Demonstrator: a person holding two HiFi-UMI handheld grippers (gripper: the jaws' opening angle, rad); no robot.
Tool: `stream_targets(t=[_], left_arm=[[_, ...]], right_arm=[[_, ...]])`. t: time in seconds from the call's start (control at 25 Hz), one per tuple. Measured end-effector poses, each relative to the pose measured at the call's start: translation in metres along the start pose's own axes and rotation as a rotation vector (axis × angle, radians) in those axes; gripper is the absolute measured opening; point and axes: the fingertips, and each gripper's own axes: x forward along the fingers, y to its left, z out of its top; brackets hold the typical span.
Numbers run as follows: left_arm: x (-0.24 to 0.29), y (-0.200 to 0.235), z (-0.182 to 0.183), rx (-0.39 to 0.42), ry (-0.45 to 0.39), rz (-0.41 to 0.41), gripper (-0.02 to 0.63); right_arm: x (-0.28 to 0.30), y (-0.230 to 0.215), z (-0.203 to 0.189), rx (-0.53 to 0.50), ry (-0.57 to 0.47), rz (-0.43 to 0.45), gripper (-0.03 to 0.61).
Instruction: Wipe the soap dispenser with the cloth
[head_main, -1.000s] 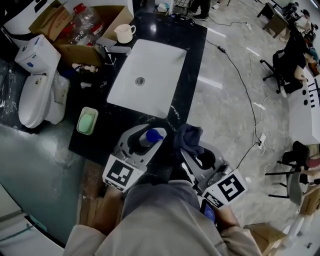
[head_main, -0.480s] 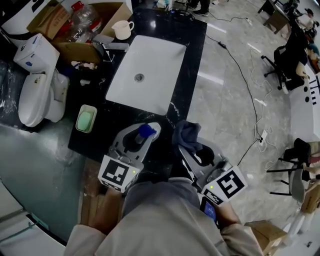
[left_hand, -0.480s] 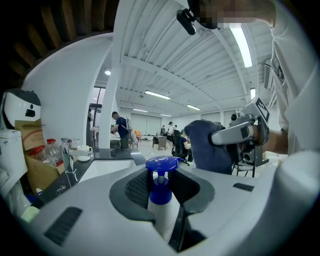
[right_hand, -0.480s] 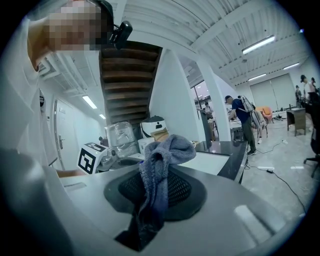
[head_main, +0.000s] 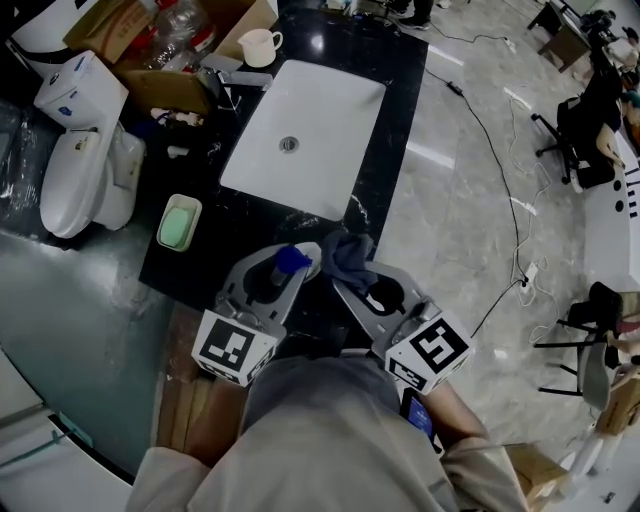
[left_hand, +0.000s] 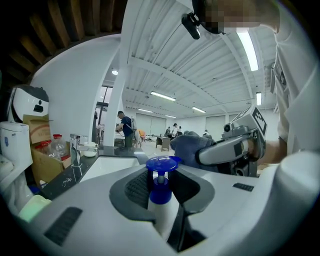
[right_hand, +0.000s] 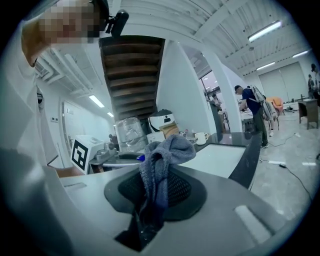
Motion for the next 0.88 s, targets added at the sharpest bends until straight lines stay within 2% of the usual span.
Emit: stream_targets(t=[0.48, 0.88], left_arm=[[-0.02, 0.006, -0.003, -0.026, 0.007, 0.053, 0.091], [-0.03, 0.009, -0.005, -0.029, 0.005, 0.088, 0.091]], right_arm=[[0.034, 0.014, -0.016, 0.02, 0.044, 0.072, 0.071], [0.045, 0.013, -0.023, 0.036, 0.064, 0.088, 0.071]])
